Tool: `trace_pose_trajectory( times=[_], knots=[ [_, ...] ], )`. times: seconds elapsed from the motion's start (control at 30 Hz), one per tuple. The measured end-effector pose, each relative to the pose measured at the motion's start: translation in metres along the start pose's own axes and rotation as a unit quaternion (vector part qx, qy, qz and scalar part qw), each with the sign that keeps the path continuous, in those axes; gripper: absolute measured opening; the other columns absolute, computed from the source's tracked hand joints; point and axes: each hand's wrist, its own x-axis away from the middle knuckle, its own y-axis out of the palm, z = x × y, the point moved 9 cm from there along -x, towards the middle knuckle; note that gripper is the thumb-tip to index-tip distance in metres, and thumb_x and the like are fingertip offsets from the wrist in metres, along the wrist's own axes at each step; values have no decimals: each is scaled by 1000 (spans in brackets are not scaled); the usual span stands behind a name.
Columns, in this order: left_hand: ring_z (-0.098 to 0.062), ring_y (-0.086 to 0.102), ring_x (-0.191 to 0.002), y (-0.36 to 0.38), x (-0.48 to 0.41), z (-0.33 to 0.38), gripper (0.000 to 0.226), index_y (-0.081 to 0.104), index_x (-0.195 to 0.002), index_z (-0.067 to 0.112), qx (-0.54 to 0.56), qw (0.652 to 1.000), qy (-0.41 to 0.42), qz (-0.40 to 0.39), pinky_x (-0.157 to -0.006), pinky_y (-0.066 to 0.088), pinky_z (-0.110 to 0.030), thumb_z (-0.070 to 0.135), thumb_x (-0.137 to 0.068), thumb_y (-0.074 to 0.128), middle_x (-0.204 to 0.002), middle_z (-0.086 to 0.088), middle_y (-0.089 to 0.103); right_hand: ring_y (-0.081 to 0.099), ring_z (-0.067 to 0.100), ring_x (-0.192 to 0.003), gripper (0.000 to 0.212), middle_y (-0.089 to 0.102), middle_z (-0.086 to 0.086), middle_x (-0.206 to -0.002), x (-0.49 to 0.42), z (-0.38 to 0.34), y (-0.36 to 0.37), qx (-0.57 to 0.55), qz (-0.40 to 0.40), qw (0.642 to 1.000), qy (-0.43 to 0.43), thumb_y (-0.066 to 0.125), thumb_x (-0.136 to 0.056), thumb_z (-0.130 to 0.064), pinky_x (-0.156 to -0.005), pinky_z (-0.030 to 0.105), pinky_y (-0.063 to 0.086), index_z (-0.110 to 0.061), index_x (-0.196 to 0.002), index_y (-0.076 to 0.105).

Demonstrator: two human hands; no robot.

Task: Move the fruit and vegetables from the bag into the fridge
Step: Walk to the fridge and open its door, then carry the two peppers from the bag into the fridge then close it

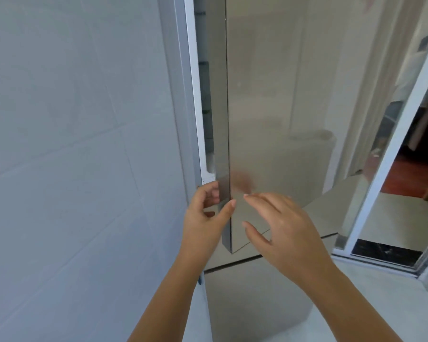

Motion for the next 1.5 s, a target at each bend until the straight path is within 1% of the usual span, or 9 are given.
trace_pose_trajectory(
  times=[0.17,0.37,0.57,0.73,0.93,1.1,1.3,1.37,1.5],
  knots=[
    [-4,56,-97,18,28,15,40,54,-106,37,-12,998,31,-48,-83,50,-32,11,-80,68,-100,10,57,63,23,-87,42,68,4,-97,26,-3,-30,47,4,998,43,47,-80,-35,-79,34,50,-10,-109,64],
    [4,51,-101,41,59,32,46,42,-110,48,-18,986,81,-144,-83,46,-18,17,-84,64,-108,18,52,65,20,-88,42,70,4,-98,56,-10,-54,80,-2,993,91,47,-80,-37,-82,31,48,-11,-109,65],
    [4,52,-104,68,88,42,39,48,-120,38,12,973,101,-207,-87,45,-16,32,-81,52,-112,18,53,65,22,-88,43,69,3,-97,91,-5,-86,145,0,976,159,48,-80,-38,-77,31,50,-13,-110,64],
    [7,52,-103,90,108,56,34,46,-111,47,59,955,104,-272,-87,44,-14,28,-82,51,-111,19,54,64,27,-85,44,68,6,-95,113,-3,-116,168,39,965,199,46,-80,-36,-75,34,51,-9,-109,64],
    [5,53,-108,111,129,67,36,53,-120,33,78,926,117,-351,-88,40,-8,22,-85,52,-117,15,57,63,27,-80,38,67,7,-89,131,-13,-142,218,83,950,205,49,-81,-31,-71,34,51,-7,-106,65],
    [2,54,-105,99,124,66,33,58,-117,24,48,931,151,-329,-84,35,-4,22,-85,51,-109,15,59,61,26,-86,37,66,7,-95,124,-20,-145,233,102,949,188,49,-82,-30,-73,35,52,-7,-106,65],
    [16,43,-104,72,101,64,34,59,-116,19,-39,939,226,-254,-87,27,1,30,-86,47,-108,19,53,61,27,-89,33,66,8,-98,105,-21,-122,212,87,962,147,50,-82,-26,-76,38,53,-6,-105,64],
    [9,43,-105,65,93,59,41,58,-117,17,-103,938,246,-223,-90,30,-5,34,-85,41,-111,12,55,60,28,-94,38,64,9,-104,94,-18,-109,204,68,967,136,48,-83,-26,-78,39,52,-6,-113,60],
    [-21,52,-101,50,86,58,38,62,-108,9,-237,909,313,-142,-86,45,-34,28,-83,42,-109,-9,64,55,34,-106,48,57,16,-118,71,-1,-87,216,39,967,129,45,-83,-28,-85,46,49,-6,-126,50]
  ],
)
